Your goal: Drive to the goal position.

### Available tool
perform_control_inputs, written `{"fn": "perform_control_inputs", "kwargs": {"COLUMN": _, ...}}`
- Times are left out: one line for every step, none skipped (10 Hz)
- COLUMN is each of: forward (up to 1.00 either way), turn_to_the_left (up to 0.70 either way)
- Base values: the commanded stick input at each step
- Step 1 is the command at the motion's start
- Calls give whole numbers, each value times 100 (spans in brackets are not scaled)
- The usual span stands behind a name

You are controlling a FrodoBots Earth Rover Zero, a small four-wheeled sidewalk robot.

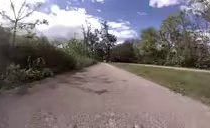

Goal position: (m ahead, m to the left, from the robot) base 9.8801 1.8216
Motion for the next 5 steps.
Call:
{"fn": "perform_control_inputs", "kwargs": {"forward": 100, "turn_to_the_left": 0}}
{"fn": "perform_control_inputs", "kwargs": {"forward": 100, "turn_to_the_left": 0}}
{"fn": "perform_control_inputs", "kwargs": {"forward": 100, "turn_to_the_left": -1}}
{"fn": "perform_control_inputs", "kwargs": {"forward": 100, "turn_to_the_left": -7}}
{"fn": "perform_control_inputs", "kwargs": {"forward": 100, "turn_to_the_left": -40}}
